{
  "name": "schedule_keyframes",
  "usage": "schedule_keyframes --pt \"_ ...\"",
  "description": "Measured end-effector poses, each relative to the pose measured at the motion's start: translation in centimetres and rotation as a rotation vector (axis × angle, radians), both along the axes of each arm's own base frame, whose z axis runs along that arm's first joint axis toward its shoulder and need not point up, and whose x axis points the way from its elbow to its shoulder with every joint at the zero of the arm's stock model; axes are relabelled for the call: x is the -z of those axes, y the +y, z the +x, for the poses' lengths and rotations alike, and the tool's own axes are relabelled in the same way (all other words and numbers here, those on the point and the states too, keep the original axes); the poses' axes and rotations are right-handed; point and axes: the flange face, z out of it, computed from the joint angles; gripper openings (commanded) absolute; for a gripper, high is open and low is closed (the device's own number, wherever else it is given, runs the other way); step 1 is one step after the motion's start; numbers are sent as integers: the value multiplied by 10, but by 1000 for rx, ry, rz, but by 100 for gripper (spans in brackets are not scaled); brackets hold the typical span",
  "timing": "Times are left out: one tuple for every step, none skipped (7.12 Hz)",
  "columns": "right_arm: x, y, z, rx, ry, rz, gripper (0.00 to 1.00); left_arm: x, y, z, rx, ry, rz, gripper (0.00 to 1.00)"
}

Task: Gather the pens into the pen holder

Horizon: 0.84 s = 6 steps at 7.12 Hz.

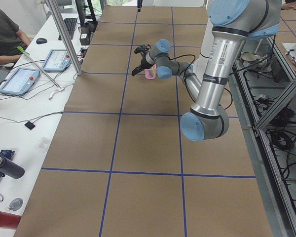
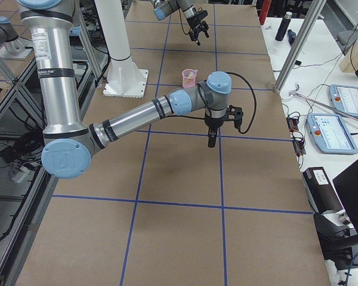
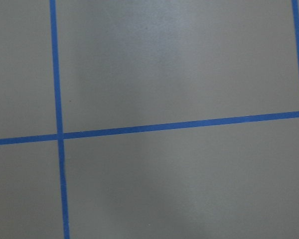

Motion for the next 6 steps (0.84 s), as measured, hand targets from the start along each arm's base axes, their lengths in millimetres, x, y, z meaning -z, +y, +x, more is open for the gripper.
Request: schedule_keyframes --pt "-23 0 23 20 12 14 100 -57 -38 -60 -20 -27 -198 100" --pt "-50 -2 49 35 21 23 100 -106 -69 -117 -20 -22 -418 100" --pt "-75 -4 73 46 16 21 100 -142 -85 -166 -13 -17 -534 100" --pt "-97 -3 89 61 -2 19 100 -181 -92 -214 -31 -51 -546 100" --pt "-115 2 97 79 -11 16 100 -224 -94 -261 -67 -107 -533 100" --pt "-129 9 100 86 -13 2 100 -260 -88 -295 -87 -142 -561 100"
